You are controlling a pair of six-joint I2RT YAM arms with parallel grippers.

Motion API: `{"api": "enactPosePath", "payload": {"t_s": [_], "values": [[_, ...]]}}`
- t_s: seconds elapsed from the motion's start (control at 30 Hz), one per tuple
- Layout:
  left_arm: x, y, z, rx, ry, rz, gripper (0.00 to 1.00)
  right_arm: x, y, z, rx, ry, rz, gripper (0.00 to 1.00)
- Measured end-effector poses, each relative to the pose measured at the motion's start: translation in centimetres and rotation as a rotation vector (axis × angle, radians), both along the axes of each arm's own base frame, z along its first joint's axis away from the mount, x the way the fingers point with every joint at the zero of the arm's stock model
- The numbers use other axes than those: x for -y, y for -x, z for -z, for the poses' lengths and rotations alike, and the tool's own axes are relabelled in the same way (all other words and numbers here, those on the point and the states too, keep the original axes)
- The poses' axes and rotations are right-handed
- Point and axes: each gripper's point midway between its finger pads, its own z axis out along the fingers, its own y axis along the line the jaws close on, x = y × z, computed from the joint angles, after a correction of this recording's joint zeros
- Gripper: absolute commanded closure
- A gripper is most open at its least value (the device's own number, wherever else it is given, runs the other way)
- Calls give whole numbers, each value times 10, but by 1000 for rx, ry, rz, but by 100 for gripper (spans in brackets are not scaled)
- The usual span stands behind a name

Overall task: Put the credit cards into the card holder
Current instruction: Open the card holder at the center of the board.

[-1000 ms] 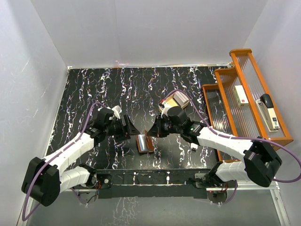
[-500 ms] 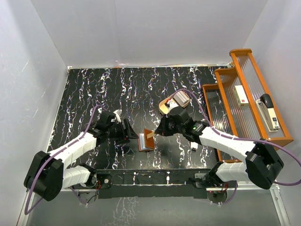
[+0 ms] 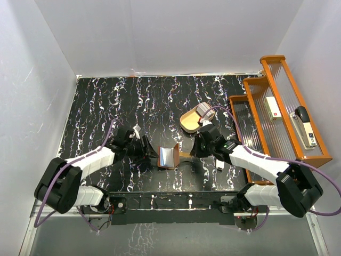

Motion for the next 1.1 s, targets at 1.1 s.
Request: {"api": "enactPosePath", "payload": {"t_s": [1.1], "values": [[28,-10,-3,1,178,14,76,2,4,6,-23,-4,-29,100]]}}
